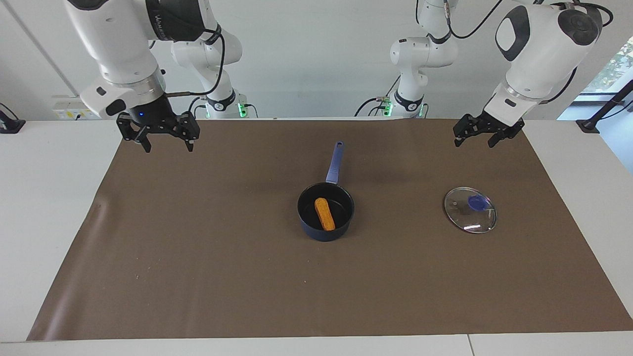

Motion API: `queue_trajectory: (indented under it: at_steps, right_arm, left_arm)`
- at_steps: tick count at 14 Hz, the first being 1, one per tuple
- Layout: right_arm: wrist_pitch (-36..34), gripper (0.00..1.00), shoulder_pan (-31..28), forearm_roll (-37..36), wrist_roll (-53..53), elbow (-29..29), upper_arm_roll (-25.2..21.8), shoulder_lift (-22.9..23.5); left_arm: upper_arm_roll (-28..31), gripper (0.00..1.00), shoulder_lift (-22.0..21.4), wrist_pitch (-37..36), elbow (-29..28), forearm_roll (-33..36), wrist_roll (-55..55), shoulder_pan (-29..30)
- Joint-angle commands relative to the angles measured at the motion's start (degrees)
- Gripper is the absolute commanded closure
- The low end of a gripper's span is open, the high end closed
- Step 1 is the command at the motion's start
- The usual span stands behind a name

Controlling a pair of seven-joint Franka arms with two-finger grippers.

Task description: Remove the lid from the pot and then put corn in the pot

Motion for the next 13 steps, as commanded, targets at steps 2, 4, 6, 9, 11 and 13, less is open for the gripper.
queue_trajectory:
  at_steps: [2,4,6,9,11,13]
  right_arm:
    - [3.3,0.00,-0.7,-1.1,-5.7,-11.8,0.3,-7.0]
    - [5.2,0.00,-2.2,-1.0,-6.9,-14.1,0.3,-8.5]
    - [5.3,0.00,-3.2,-0.5,-6.9,-13.8,0.4,-8.1]
    - [4.3,0.00,-4.5,0.3,-6.9,-14.1,0.5,-8.2]
    - [3.7,0.00,-5.1,0.3,-6.5,-15.9,0.4,-9.0]
    - [4.0,0.00,-5.8,0.3,-6.6,-16.1,0.3,-9.5]
  left_arm:
    - [0.2,0.00,-1.9,0.2,-2.2,1.3,2.0,-0.1]
    - [0.1,0.00,-0.7,-2.0,2.2,3.0,2.7,0.0]
    - [0.1,0.00,-0.4,-5.0,5.1,3.8,2.7,0.3]
    - [0.0,0.00,-0.6,-4.8,4.9,4.0,2.7,0.6]
    - [-0.1,0.00,-0.7,-4.6,4.9,3.9,2.7,0.6]
    - [-0.1,0.00,-0.7,-3.8,4.8,3.8,2.5,0.6]
